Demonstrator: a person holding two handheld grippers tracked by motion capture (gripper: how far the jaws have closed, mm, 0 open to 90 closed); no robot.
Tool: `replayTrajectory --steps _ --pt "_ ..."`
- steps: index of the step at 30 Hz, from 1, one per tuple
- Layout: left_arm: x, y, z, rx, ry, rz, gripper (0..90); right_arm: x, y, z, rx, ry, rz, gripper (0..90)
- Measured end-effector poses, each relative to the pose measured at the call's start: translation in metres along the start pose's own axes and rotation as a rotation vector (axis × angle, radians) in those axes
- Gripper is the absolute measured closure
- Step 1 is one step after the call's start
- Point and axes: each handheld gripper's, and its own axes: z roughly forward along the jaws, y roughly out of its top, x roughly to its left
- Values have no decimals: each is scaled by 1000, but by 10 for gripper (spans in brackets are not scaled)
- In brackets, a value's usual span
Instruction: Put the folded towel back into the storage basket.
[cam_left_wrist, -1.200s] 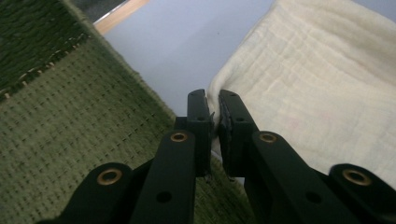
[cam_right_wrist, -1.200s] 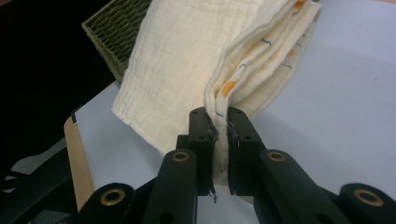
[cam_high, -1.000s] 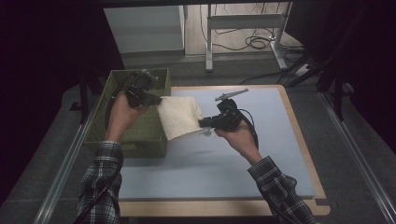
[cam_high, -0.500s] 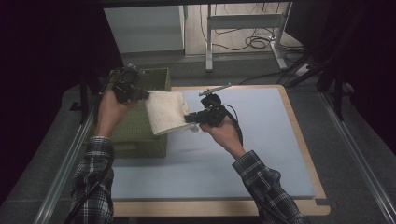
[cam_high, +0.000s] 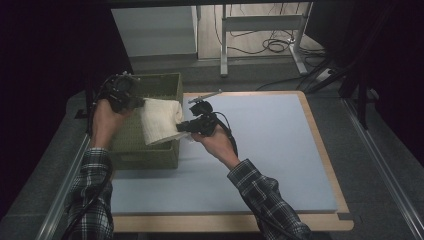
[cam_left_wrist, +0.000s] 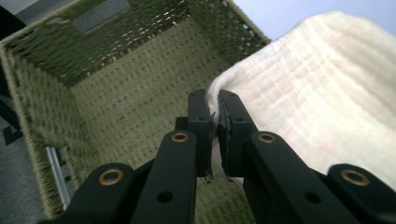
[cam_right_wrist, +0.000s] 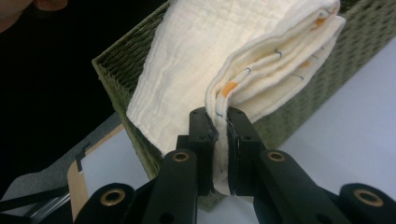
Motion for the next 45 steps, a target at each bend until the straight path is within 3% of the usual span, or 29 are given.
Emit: replayTrajectory --steps 14,26,32,45 --pt "20 -28 4 8 68 -34 846 24 5 51 28 -2 30 818" --pt "37 -48 5 5 84 -68 843 40 6 89 71 -35 18 813" --pt "38 -50 13 16 74 -66 843 41 5 98 102 -72 5 811" --pt "25 -45 40 43 53 -40 838 34 -4 99 139 -125 66 801"
